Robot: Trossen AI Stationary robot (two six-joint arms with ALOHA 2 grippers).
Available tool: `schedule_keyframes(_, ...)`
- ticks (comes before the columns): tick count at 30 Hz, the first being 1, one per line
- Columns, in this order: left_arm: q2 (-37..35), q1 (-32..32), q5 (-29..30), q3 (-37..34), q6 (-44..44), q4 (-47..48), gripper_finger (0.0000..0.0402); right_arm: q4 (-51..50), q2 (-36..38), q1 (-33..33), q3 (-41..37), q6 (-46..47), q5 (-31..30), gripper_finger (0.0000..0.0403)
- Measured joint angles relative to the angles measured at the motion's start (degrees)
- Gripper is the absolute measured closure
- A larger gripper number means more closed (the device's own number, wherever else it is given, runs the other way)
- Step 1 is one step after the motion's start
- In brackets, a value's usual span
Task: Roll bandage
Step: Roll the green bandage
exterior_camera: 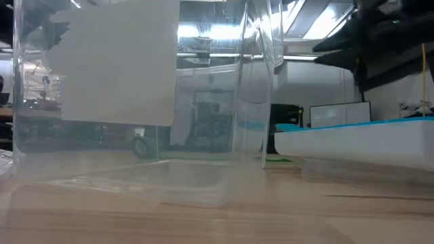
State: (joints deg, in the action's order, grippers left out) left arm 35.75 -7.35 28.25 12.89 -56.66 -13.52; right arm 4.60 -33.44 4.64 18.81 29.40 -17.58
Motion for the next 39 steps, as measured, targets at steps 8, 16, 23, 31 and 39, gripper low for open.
schedule_keyframes(8,12.2,-5.8,-8.0,12.6,-3.3,22.1,0.0215,-19.8,-16.9,10.1,14.3,-3.0,9.2,0.0261)
schedule_keyframes(16,21.1,-8.6,-19.0,16.0,-6.6,28.1,0.0215,-18.3,-31.0,17.4,15.3,-6.5,25.2,0.0261)
schedule_keyframes(23,30.1,-9.1,-20.1,16.0,-8.1,28.0,0.0215,-16.4,-40.3,17.9,15.3,-12.2,25.7,0.0261)
schedule_keyframes(31,35.0,-9.6,-21.5,16.0,-12.0,27.4,0.0215,-9.4,-47.7,17.9,15.3,-13.2,28.7,0.0261)
schedule_keyframes(39,35.2,-9.1,-23.0,16.0,-13.8,23.3,0.0215,-6.8,-51.5,17.9,15.3,-13.3,28.7,0.0261)
